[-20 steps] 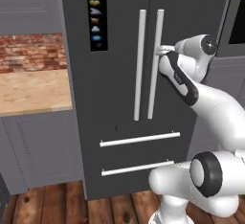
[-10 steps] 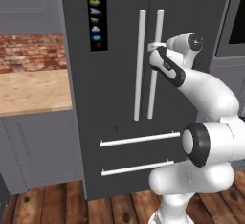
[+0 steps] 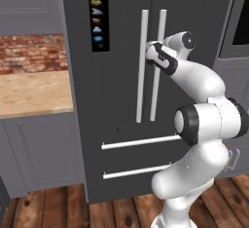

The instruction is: Retrieve the chicken drumstick from the fridge and place it on the saucepan with marinade on the stove.

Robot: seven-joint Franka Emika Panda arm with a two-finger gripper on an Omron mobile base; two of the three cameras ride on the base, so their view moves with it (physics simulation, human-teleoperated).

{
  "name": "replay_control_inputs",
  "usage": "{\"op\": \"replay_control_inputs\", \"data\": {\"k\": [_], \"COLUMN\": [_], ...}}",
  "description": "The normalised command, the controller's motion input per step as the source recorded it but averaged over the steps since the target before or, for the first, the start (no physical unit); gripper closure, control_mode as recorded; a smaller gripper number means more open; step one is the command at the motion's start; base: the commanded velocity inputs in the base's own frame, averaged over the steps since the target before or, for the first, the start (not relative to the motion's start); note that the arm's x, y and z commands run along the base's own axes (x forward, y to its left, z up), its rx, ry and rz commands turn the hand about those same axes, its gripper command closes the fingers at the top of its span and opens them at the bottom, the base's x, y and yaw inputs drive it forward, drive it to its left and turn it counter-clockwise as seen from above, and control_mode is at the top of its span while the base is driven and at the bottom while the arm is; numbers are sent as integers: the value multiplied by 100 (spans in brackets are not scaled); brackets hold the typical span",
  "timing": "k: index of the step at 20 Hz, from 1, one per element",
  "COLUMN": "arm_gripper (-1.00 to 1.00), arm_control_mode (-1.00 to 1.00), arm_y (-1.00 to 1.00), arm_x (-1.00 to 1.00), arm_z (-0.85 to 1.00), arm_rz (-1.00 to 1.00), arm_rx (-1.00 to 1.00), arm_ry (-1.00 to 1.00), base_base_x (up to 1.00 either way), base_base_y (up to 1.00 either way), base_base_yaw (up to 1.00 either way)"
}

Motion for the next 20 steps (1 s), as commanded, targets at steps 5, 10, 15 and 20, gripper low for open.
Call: {"op": "replay_control_inputs", "data": {"k": [5,10,15,20], "arm_gripper": [-100,-100,100,100], "arm_control_mode": [-100,-100,-100,-100], "arm_y": [-12,-9,0,-30], "arm_x": [61,63,38,-72], "arm_z": [-6,-7,-1,0], "arm_rz": [0,0,0,0], "arm_rx": [0,0,0,0], "arm_ry": [0,0,0,7], "base_base_x": [0,0,0,0], "base_base_y": [0,0,0,0], "base_base_yaw": [0,0,0,0]}}
